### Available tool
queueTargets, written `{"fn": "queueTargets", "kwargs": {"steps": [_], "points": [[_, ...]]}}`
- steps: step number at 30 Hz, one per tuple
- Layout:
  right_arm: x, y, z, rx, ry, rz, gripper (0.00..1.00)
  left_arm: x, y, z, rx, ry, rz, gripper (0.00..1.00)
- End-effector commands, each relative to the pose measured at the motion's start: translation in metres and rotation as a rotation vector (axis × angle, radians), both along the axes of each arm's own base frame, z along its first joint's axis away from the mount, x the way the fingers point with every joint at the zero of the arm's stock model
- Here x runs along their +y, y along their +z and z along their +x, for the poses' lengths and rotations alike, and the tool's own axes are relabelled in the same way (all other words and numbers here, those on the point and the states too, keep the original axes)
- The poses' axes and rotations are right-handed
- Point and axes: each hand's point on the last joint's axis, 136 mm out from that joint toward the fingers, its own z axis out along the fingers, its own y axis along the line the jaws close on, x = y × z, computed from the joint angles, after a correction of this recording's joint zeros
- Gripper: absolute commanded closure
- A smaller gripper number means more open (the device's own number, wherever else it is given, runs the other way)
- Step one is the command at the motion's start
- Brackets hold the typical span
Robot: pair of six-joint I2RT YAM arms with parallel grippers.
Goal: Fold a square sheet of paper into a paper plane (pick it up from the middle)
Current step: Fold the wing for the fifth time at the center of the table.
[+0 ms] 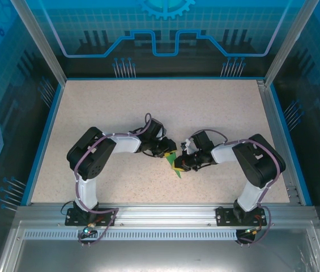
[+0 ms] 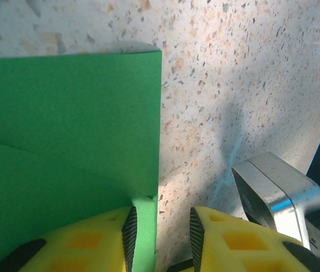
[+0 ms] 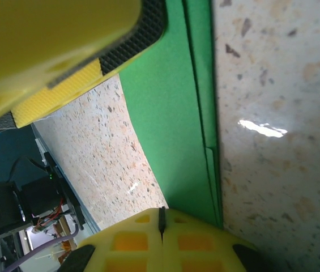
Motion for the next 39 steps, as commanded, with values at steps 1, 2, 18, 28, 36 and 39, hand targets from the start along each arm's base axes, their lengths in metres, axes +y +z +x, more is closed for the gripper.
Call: {"fn": "queueTargets", "kwargs": {"steps": [1,2,18,28,36,39], "points": [[-0.043,-0.061,-0.035,0.117,-0.02,-0.298,1.0,0.014,-0.033,-0.011,0.074,0.018,0.123,0.66],[-0.043,-0.061,-0.034,0.11,-0.024,-0.299,1.0,0.012,-0.03,-0.011,0.06,0.014,0.114,0.66],[-0.059,-0.068,-0.05,0.129,-0.024,-0.373,1.0,-0.002,-0.008,0.003,-0.041,-0.051,0.058,0.6],[-0.044,-0.066,-0.046,0.1,-0.009,-0.368,1.0,-0.004,-0.008,0.0,-0.022,-0.058,0.047,0.6],[-0.054,-0.072,-0.059,0.108,0.013,-0.406,1.0,-0.003,-0.004,0.013,-0.076,-0.101,0.076,0.6],[-0.056,-0.074,-0.062,0.118,0.029,-0.415,1.0,0.008,-0.012,0.021,-0.067,-0.054,0.051,0.6]]}}
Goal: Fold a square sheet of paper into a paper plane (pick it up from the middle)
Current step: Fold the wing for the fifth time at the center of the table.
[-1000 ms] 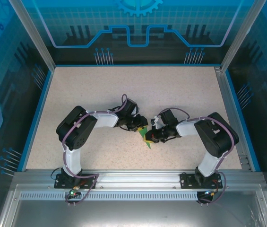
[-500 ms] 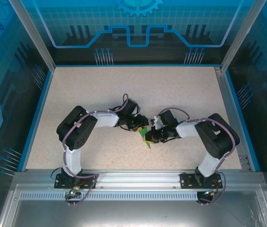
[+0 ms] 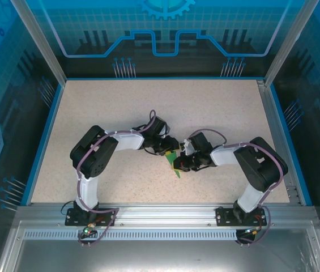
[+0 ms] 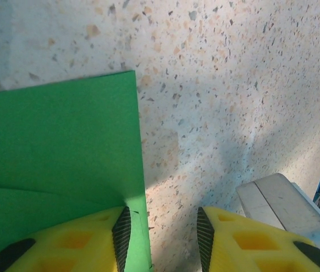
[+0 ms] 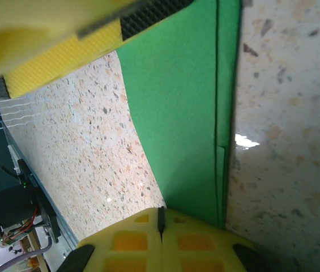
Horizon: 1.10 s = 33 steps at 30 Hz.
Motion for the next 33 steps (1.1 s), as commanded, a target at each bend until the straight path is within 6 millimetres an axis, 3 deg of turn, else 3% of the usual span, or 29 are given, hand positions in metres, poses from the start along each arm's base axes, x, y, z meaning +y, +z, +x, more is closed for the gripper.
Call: {"fn": "queueTargets", "kwargs": {"steps": [1,14,19,25,29,33], "points": [[-0.059,-0.07,-0.061,0.204,0.005,-0.351,1.0,0.017,-0.015,0.015,-0.015,0.042,-0.001,0.59],[-0.06,-0.065,-0.061,0.191,0.019,-0.356,1.0,0.055,0.008,0.063,-0.132,0.045,-0.036,0.55],[-0.054,-0.059,-0.055,0.175,0.025,-0.335,1.0,0.068,0.042,0.077,-0.178,0.069,-0.086,0.52],[-0.05,-0.057,-0.049,0.17,0.016,-0.327,1.0,0.068,0.078,0.059,-0.211,0.125,-0.176,0.51],[-0.05,-0.057,-0.048,0.171,0.014,-0.329,1.0,0.06,0.078,0.031,-0.212,0.104,-0.18,0.56],[-0.048,-0.058,-0.047,0.171,0.014,-0.324,1.0,0.031,0.065,0.003,-0.179,0.017,-0.188,0.61]]}}
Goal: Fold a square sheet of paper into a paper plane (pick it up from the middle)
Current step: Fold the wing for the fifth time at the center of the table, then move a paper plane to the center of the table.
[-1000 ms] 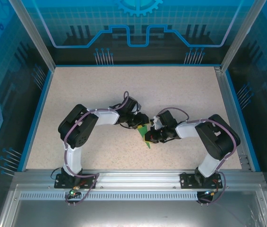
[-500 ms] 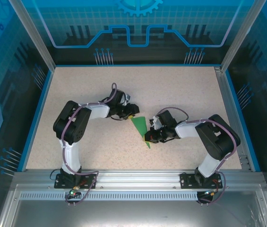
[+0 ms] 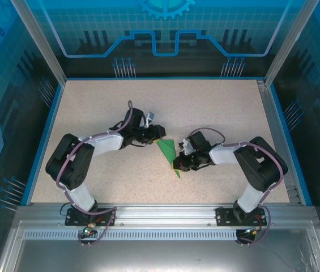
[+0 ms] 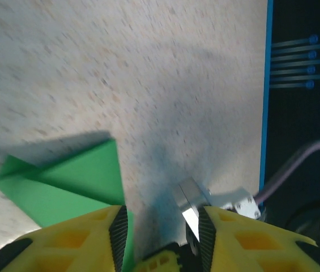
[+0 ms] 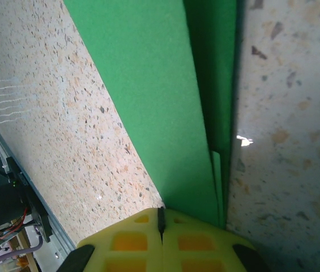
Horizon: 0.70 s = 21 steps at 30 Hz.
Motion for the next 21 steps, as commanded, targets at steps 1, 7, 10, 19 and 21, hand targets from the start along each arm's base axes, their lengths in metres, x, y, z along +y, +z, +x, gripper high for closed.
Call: {"fn": "queueTargets", "kwargs": {"steps": [1,7,10,19,21], "points": [[-0.049,-0.061,-0.049,0.179,-0.012,-0.291,1.0,-0.023,-0.013,-0.024,0.032,-0.071,-0.013,0.63],[-0.051,-0.061,-0.055,0.188,-0.017,-0.281,1.0,-0.012,-0.057,-0.022,0.088,0.01,0.07,0.66],[-0.055,-0.062,-0.058,0.191,-0.015,-0.291,1.0,-0.002,-0.074,-0.015,0.102,0.041,0.098,0.66],[-0.06,-0.062,-0.063,0.195,-0.016,-0.298,1.0,0.029,-0.09,0.025,0.131,0.127,0.125,0.64],[-0.059,-0.06,-0.061,0.189,-0.012,-0.295,1.0,0.036,-0.087,0.03,0.131,0.133,0.135,0.64]]}}
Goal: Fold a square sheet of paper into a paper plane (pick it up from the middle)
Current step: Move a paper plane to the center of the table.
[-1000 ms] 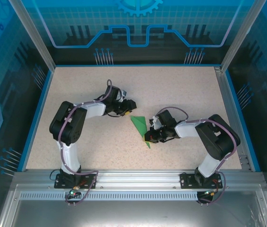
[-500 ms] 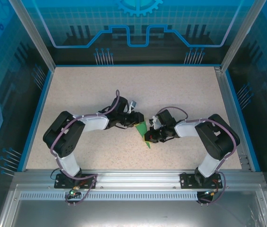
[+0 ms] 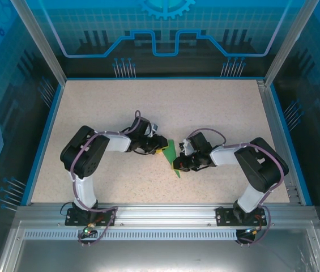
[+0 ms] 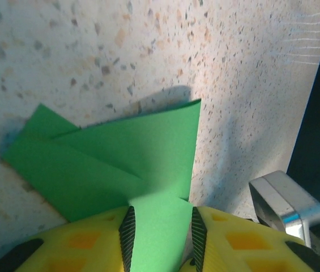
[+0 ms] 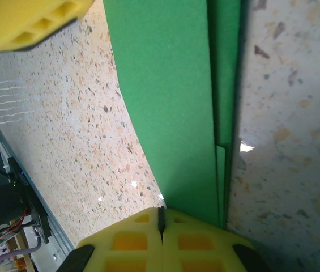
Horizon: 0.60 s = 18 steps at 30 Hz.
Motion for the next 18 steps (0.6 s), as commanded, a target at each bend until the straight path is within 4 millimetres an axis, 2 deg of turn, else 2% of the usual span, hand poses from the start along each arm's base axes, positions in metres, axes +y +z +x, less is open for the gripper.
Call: {"fn": "queueTargets", "kwargs": {"steps": [1,5,10,14,18], "points": [[-0.057,-0.058,-0.059,0.209,-0.012,-0.303,1.0,0.041,-0.014,0.042,-0.054,0.121,0.123,0.63],[-0.052,-0.054,-0.055,0.198,-0.006,-0.288,1.0,0.049,0.002,0.054,-0.07,0.119,0.132,0.61],[-0.041,-0.045,-0.045,0.178,-0.014,-0.24,1.0,0.046,0.031,0.056,-0.102,0.099,0.121,0.58],[-0.031,-0.033,-0.034,0.16,-0.035,-0.201,1.0,0.046,0.052,0.044,-0.104,0.121,0.093,0.56],[-0.006,-0.008,-0.021,0.092,-0.031,-0.096,1.0,0.047,0.068,0.018,-0.096,0.134,0.137,0.53]]}}
